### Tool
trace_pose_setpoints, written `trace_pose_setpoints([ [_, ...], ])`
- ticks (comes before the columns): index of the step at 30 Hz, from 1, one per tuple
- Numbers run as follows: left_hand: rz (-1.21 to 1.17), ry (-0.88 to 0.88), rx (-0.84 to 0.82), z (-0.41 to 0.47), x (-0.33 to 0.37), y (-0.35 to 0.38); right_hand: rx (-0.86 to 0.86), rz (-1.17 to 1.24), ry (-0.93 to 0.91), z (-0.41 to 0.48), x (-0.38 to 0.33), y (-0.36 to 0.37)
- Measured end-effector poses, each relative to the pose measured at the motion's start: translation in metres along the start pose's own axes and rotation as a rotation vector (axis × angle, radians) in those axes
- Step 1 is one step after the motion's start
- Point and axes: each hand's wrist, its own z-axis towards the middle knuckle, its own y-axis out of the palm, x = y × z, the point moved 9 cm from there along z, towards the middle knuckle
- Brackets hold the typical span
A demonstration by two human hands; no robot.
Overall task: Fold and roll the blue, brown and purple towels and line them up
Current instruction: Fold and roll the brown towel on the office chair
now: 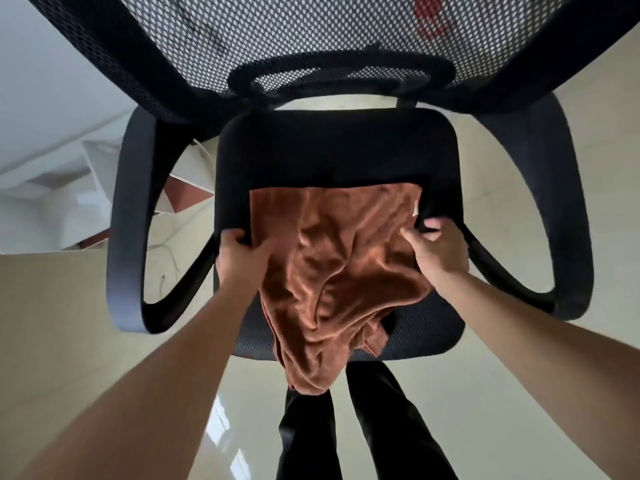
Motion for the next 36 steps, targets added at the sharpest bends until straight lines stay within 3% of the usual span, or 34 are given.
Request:
trace_pose_setpoints([
  [3, -0.212, -0.134, -0.081, 0.03, 0.011, 0.017, -0.035, 0.014, 0.007, 0.022, -0.027, 0.017],
  [5, -0.305, -0.129, -0.141, 0.034, 0.021, 0.024, -0.056, -0.014, -0.002, 0.031, -0.036, 0.024],
  [10, -0.332, -0.032, 0.091, 0.051, 0.05, -0.019, 0.179, -0.092, -0.115, 0.052, -0.063, -0.024],
  [18, -0.403, -0.038, 0.112, 0.094, 0.091, -0.021, 0.247, -0.008, -0.107, 0.102, -0.095, -0.04],
  [23, -0.279, -0.128, 0.067, 0.106, 0.08, 0.002, 0.165, 0.026, -0.068, 0.111, -0.076, -0.018],
  [28, -0.094, 0.009, 0.164, 0.055, 0.055, -0.013, 0.093, 0.125, 0.004, 0.071, -0.034, -0.008],
  [36, 0.02, -0.202, -0.046, -0.057, -0.058, 0.015, -0.324, 0.045, 0.298, -0.074, 0.075, 0.058],
])
